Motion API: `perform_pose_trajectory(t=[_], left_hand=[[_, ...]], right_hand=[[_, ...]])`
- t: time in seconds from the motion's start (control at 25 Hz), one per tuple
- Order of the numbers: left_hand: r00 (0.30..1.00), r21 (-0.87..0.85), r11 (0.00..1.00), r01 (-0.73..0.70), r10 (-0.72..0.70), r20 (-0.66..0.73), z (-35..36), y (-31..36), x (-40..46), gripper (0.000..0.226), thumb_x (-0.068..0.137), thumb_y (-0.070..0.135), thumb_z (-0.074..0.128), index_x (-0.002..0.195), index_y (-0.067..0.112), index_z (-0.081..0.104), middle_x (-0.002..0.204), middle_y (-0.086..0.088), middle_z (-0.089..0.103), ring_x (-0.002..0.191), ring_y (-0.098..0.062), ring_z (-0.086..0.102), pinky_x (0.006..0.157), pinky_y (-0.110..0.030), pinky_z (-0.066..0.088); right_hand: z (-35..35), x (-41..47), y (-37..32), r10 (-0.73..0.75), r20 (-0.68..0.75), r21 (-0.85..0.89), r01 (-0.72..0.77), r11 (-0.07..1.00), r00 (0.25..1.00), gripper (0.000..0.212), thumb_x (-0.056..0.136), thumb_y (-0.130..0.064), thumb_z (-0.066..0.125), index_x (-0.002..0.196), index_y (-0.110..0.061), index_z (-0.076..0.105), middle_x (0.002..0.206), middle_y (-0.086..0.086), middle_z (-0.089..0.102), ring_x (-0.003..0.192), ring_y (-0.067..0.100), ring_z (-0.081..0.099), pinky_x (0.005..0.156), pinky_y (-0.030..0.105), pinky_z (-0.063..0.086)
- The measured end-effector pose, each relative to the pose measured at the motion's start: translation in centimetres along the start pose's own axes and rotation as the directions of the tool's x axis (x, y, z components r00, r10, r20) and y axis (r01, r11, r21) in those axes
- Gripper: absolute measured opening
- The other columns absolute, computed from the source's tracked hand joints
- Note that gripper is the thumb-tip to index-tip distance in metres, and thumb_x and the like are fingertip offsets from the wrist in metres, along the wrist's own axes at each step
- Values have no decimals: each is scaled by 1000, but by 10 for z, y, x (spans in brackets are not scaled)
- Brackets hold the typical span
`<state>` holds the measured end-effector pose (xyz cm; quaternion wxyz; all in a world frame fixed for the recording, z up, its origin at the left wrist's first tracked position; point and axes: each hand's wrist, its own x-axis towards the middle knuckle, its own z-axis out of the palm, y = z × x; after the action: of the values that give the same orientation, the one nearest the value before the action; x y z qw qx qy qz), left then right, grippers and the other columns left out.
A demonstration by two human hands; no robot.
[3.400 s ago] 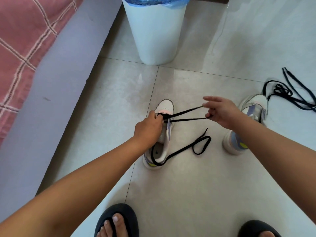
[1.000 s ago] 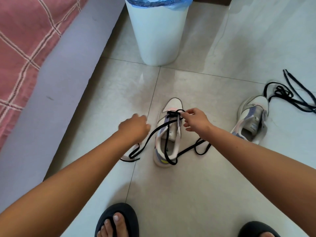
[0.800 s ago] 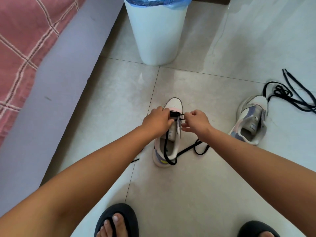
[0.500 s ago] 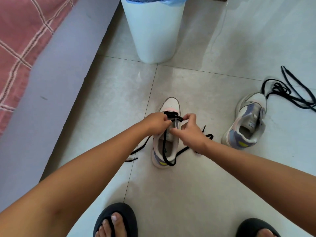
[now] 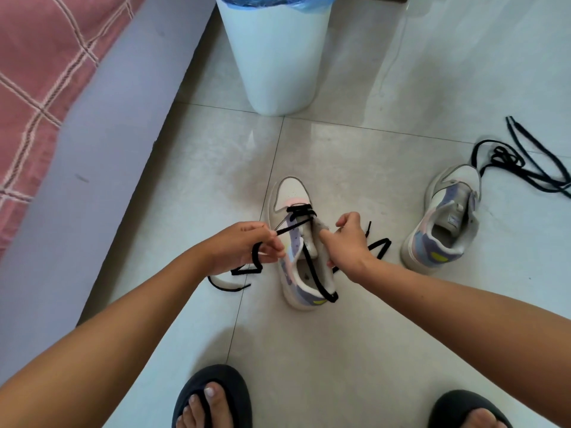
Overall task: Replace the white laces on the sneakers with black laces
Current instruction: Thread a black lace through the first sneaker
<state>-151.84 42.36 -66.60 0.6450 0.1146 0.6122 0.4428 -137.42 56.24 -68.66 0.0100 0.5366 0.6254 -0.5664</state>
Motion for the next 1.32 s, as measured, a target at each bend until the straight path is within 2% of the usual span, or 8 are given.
perform_pose_trajectory(t=[0.16, 0.32, 0.76, 0.84, 0.96, 1.08, 1.16, 1.32], left_hand=[[999, 256, 967, 6, 7, -52, 7, -3, -9, 25, 96, 13, 50, 73, 8, 60, 92, -15, 65, 91, -20, 64, 90, -31, 49], [989, 627, 779, 10, 84, -120, 19, -14, -7, 27, 94, 28, 54, 73, 11, 54, 80, -7, 69, 71, -15, 60, 73, -33, 49], [941, 427, 902, 63, 89, -328, -25, 6, -13, 26, 93, 30, 57, 78, 10, 66, 59, 1, 46, 49, -10, 48, 60, -23, 49], [908, 614, 787, 63, 211, -363, -33, 6, -17, 19, 91, 29, 60, 83, 14, 68, 62, 4, 53, 53, -9, 51, 60, -22, 45], [875, 899, 424, 107, 390, -288, -38, -2, -28, 9, 92, 30, 59, 86, 23, 61, 71, 10, 60, 65, -10, 55, 63, -26, 43], [959, 932, 348, 97, 219, -181, -35, -16, -34, 13, 92, 33, 57, 80, 27, 55, 66, 12, 59, 59, -4, 53, 61, -24, 42], [979, 988, 120, 96, 170, -116, -25, -26, -32, 17, 94, 34, 52, 81, 24, 50, 65, 10, 51, 63, -11, 49, 56, -21, 35], [839, 983, -141, -117, 516, 173, -4, -47, -26, 20, 87, 25, 45, 70, 14, 45, 57, 3, 48, 42, -21, 45, 40, -24, 32]], right_hand=[[7, -9, 2, -138, 32, -188, 141, 972, 990, 24, 88, -11, 44, 111, -18, 39, 65, 4, 50, 47, 22, 51, 42, 25, 42], [1, -12, 4, -183, 72, -217, 194, 957, 981, 43, 90, -13, 42, 131, -27, 46, 66, 2, 53, 44, 20, 56, 39, 23, 45], [-13, -1, 4, -234, 110, -384, 258, 886, 966, 43, 90, -15, 41, 131, -20, 51, 90, 8, 63, 53, 18, 59, 64, 36, 56], [-19, 3, 1, -243, 98, -408, 262, 874, 965, 39, 89, -16, 45, 127, -19, 50, 75, 3, 57, 57, 21, 59, 64, 37, 54], [-20, 5, 1, -317, 147, -543, 344, 766, 937, 36, 88, -17, 48, 123, -17, 43, 65, -3, 47, 66, 24, 51, 58, 33, 41], [-20, 6, 1, -310, 149, -541, 340, 769, 939, 36, 89, -18, 48, 123, -14, 40, 67, -2, 47, 68, 24, 51, 60, 33, 38], [-21, 7, -1, -332, 146, -584, 352, 731, 932, 37, 91, -20, 48, 126, -15, 38, 82, 1, 53, 77, 27, 55, 62, 33, 39], [-14, 14, -9, -571, 316, -830, 512, 220, 758, 29, 83, -15, 63, 111, -9, 56, 100, 12, 53, 83, 32, 57, 54, 32, 34]])
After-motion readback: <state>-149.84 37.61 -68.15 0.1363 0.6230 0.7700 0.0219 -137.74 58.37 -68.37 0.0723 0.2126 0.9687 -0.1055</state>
